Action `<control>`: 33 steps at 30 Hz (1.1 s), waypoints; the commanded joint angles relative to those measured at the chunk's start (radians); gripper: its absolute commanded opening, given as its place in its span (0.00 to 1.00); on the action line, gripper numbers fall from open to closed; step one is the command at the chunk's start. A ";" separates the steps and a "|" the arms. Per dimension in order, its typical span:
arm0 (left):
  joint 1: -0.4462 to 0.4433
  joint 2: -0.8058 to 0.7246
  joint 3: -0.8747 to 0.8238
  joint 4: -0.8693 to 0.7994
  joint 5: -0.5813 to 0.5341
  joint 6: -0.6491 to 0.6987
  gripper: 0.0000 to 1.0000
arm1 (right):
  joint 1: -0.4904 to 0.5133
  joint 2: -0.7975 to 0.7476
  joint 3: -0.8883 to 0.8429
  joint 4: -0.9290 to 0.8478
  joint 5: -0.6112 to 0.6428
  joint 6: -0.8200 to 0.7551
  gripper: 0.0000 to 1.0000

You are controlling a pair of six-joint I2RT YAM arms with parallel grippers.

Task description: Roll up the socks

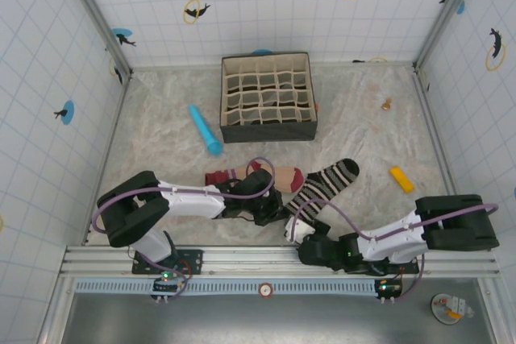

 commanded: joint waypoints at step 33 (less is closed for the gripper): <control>-0.015 -0.203 -0.097 0.084 -0.356 0.197 0.63 | -0.697 -0.300 -0.247 0.135 -0.906 0.699 0.00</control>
